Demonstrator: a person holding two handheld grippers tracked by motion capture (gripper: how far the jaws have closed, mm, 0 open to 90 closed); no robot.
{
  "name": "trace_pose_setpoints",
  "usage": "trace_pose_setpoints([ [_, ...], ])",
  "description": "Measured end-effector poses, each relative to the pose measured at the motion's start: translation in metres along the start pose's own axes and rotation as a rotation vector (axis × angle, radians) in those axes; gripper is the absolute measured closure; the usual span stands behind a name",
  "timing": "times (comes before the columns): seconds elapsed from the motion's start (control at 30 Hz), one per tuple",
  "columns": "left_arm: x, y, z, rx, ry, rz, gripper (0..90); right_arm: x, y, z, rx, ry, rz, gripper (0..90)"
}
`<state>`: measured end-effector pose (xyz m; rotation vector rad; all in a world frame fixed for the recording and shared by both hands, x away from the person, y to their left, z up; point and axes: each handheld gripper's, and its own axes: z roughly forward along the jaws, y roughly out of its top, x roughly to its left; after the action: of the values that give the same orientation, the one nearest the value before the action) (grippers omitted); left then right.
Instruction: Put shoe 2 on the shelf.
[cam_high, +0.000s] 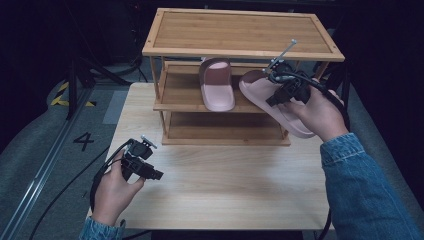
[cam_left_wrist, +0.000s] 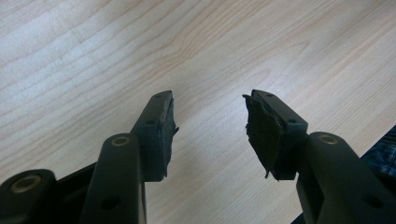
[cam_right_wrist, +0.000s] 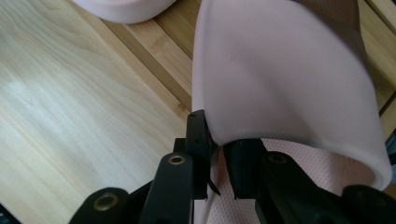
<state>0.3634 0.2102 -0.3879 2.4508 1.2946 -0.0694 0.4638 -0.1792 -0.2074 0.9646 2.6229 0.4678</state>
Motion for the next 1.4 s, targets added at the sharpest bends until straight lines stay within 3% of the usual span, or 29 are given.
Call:
trace_pose_setpoints([
  [0.27, 0.001, -0.009, 0.0, 0.005, 0.007, -0.024, 51.3, 0.004, 0.003, 0.007, -0.058, 0.002, -0.021, 80.5],
  [0.47, 0.002, -0.013, -0.002, 0.0, 0.008, -0.03, 51.3, 0.005, 0.004, 0.019, -0.053, 0.005, -0.03, 80.3],
  [0.73, 0.002, -0.013, -0.001, 0.005, 0.008, -0.027, 51.3, 0.008, 0.009, 0.026, -0.068, -0.058, -0.064, 79.3],
  [0.9, 0.001, -0.01, -0.001, 0.005, 0.008, -0.019, 51.3, 0.009, 0.009, 0.029, -0.075, -0.143, -0.071, 68.0],
  [1.03, 0.0, -0.005, 0.001, 0.008, 0.0, -0.012, 51.3, 0.009, 0.008, 0.029, -0.089, -0.151, -0.067, 69.3],
  [1.17, -0.003, 0.002, 0.004, 0.012, -0.005, 0.008, 51.3, 0.011, 0.009, 0.034, -0.094, -0.221, -0.06, 69.9],
  [1.33, -0.004, 0.007, 0.006, 0.016, -0.012, 0.019, 51.3, 0.011, 0.01, 0.038, -0.114, -0.251, -0.076, 70.2],
  [1.4, -0.004, 0.009, 0.007, 0.02, -0.014, 0.024, 51.3, 0.013, 0.011, 0.039, -0.107, -0.26, -0.058, 69.8],
])
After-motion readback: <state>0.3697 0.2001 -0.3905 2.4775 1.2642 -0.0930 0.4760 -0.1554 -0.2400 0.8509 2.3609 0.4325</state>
